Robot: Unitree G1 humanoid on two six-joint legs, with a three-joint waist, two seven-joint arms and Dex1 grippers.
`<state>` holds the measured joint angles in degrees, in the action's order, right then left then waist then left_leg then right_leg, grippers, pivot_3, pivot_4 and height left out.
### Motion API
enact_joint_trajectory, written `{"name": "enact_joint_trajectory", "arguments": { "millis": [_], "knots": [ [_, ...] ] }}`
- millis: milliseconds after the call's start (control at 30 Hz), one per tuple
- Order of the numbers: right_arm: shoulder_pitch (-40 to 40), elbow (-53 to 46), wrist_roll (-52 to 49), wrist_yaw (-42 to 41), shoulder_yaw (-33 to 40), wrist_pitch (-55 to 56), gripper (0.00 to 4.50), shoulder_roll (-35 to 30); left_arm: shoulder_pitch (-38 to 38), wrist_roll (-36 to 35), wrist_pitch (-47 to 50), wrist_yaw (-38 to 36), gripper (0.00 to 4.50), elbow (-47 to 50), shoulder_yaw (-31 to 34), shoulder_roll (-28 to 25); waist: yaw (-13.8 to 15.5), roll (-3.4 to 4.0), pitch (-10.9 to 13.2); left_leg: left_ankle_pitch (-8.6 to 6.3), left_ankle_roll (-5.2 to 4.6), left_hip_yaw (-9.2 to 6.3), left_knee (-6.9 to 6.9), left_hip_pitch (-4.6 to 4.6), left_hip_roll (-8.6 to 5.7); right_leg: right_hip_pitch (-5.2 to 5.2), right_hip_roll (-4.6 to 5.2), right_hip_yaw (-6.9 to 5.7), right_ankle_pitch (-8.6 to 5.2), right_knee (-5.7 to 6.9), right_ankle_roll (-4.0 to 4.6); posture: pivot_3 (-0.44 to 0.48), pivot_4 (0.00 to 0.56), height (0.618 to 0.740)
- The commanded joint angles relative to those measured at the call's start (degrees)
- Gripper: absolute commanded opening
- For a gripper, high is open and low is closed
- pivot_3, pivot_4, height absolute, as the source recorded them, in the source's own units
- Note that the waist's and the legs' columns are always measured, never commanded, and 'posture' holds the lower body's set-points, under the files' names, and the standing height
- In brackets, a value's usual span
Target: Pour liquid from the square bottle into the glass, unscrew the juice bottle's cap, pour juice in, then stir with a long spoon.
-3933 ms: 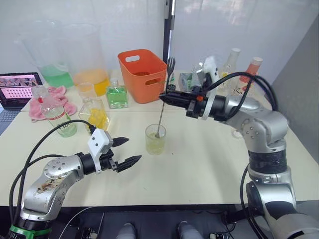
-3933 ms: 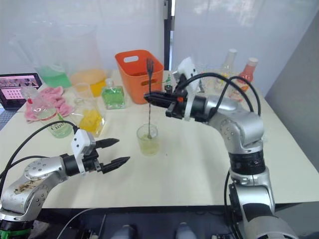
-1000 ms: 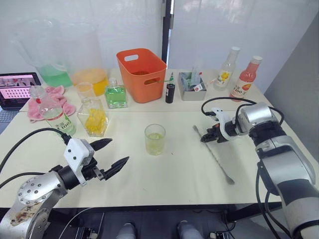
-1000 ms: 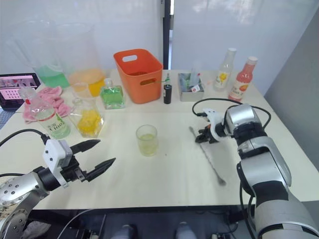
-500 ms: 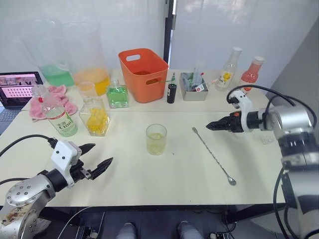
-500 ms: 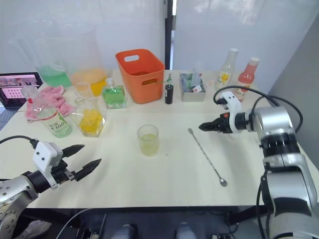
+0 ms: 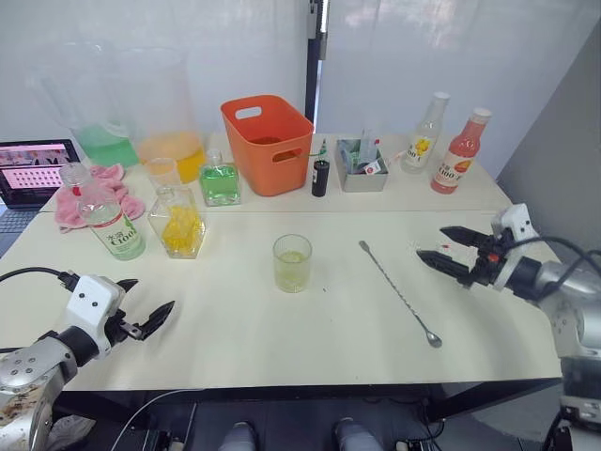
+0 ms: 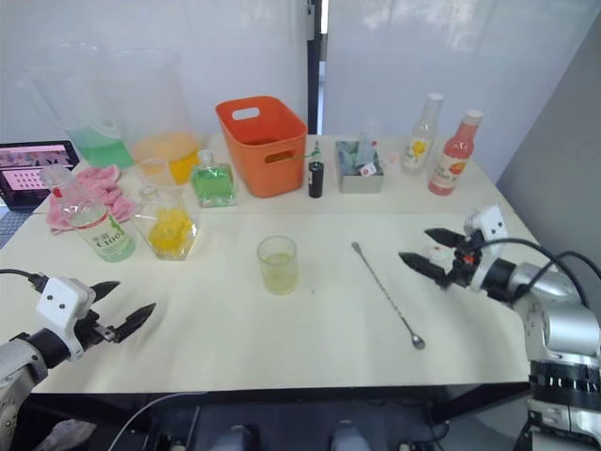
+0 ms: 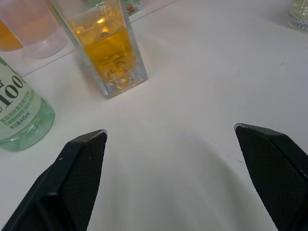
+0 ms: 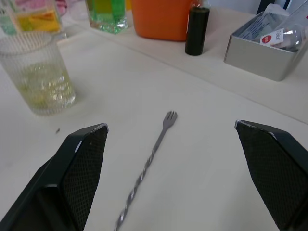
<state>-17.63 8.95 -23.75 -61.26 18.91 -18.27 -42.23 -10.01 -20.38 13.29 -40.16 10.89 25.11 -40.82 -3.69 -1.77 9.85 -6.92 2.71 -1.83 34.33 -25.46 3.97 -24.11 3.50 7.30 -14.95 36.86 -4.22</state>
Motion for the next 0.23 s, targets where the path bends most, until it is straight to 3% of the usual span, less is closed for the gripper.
{"name": "enact_joint_trajectory", "arguments": {
  "millis": [33,233],
  "knots": [
    [2.0,2.4,0.2,-0.5,2.8,7.1,4.47,-0.7,-0.4,0.3,-2.0,-0.1,4.5,-0.4,1.3,0.2,-0.1,0.0,0.0,0.0,0.0,0.03,0.0,-0.01,0.0,-0.03,0.01,0.03,0.01,0.0,0.0,0.0,0.15,0.725],
    [3.4,9.1,1.6,0.7,3.0,15.1,4.47,-0.8,-0.7,-0.5,-0.9,-1.2,4.5,-2.6,1.3,-0.1,-0.5,0.0,0.0,0.0,0.0,0.03,-0.02,0.16,0.02,0.01,-0.01,0.03,0.01,0.09,0.01,0.0,0.15,0.725]
  ]
}}
